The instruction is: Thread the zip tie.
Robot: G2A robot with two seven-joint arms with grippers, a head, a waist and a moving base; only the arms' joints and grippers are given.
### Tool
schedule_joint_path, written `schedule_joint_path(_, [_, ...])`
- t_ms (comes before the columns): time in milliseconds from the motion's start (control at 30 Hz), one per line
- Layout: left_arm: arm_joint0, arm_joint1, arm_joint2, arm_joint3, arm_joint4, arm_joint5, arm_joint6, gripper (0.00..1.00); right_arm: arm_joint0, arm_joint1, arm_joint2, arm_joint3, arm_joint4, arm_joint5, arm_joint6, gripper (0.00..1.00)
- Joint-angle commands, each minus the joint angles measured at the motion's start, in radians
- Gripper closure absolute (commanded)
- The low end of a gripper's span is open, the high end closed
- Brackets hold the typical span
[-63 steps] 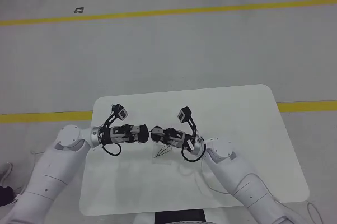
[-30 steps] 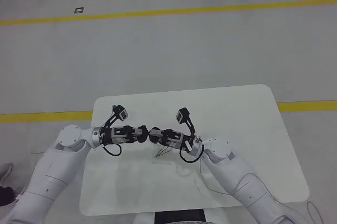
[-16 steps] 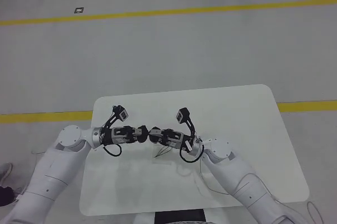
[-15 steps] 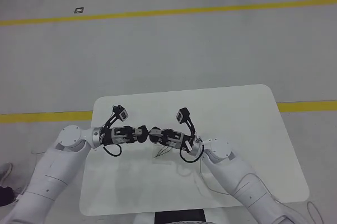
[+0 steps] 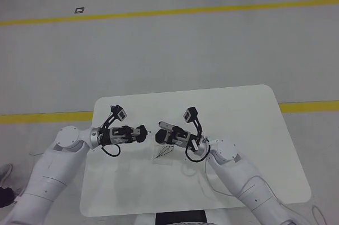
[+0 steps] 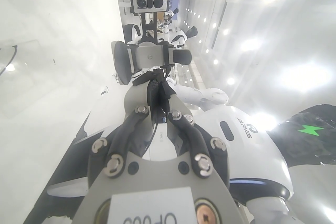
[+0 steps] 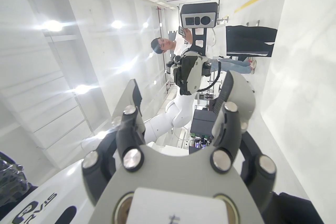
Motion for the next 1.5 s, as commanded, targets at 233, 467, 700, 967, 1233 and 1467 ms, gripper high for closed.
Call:
schedule_joint_path(233, [0.003,0.002,-0.026,-0.027,-0.017,-0.039,0.015,1.00,-0.023,0.009,0.025,-0.019,-0.026,-0.013,-0.017,0.00])
schedule_joint_path(467, [0.003,0.002,-0.026,-0.027,-0.017,-0.039,0.015,1.00,-0.023,0.009,0.025,-0.019,-0.026,-0.013,-0.017,0.00])
schedule_joint_path(700, [0.023,0.001,-0.035,0.017,-0.043,-0.062,0.020,1.00,-0.023,0.009,0.025,-0.019,-0.026,-0.013,-0.017,0.00])
schedule_joint_path(967, [0.054,0.022,-0.090,0.099,-0.113,-0.116,-0.113,1.00,-0.023,0.009,0.025,-0.019,-0.026,-0.013,-0.017,0.00])
schedule_joint_path(1233, [0.088,0.060,-0.118,0.077,-0.115,-0.116,-0.113,1.00,-0.023,0.009,0.025,-0.019,-0.026,-0.013,-0.017,0.00])
schedule_joint_path(1467, [0.090,0.079,-0.105,0.068,-0.128,-0.116,-0.113,1.00,-0.023,0.009,0.025,-0.019,-0.026,-0.013,-0.017,0.00])
